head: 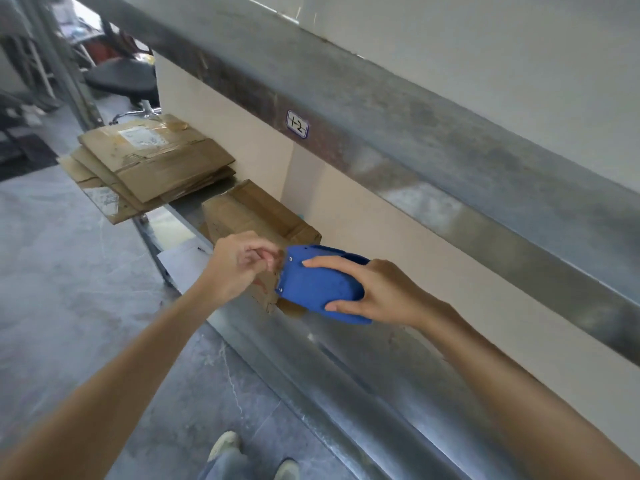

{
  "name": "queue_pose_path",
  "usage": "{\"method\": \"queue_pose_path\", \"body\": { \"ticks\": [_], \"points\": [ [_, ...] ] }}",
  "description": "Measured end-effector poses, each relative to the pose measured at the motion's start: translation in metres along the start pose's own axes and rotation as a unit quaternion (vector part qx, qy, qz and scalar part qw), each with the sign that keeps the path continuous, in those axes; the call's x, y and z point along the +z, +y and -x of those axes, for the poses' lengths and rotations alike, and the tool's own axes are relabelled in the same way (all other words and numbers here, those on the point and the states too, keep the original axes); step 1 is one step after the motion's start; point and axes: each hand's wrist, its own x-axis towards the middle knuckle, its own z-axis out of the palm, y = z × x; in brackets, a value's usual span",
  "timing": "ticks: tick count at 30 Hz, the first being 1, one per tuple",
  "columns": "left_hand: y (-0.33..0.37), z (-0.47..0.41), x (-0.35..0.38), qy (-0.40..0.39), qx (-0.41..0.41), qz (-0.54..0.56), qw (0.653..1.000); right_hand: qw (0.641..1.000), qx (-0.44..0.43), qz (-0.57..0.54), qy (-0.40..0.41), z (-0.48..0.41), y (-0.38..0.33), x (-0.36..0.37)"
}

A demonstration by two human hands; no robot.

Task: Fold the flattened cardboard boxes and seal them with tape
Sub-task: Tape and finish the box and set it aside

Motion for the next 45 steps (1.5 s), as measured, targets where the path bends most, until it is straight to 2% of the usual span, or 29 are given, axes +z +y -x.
{"method": "queue_pose_path", "body": {
  "ticks": [3,6,11,19,35,41,45],
  "points": [
    [-0.008,0.016,-0.010,0.052,-0.020,-0.004,0.998,0.999,0.017,0.038,-0.003,0.004,0.018,-0.011],
    [-0.007,0.023,-0.002,0.062,-0.020,-0.010,0.998,0.998,0.019,0.065,-0.006,0.000,0.031,-0.018],
    [-0.011,0.029,0.019,0.078,-0.105,0.007,0.991,0.996,0.020,0.089,-0.026,-0.001,0.046,-0.016],
    [-0.014,0.027,0.034,0.105,-0.119,0.070,0.985,0.993,0.022,0.115,-0.020,-0.007,0.050,-0.018],
    [-0.046,0.005,0.032,0.122,0.005,0.025,0.992,0.985,0.058,0.159,-0.032,-0.016,0.043,-0.018],
    [-0.060,0.005,0.037,0.135,0.085,-0.006,0.987,0.984,0.066,0.165,-0.010,-0.016,0.035,-0.016],
    [-0.068,0.004,0.037,0.137,0.102,-0.057,0.984,0.981,0.077,0.180,-0.016,-0.013,0.032,-0.016]
  ]
}}
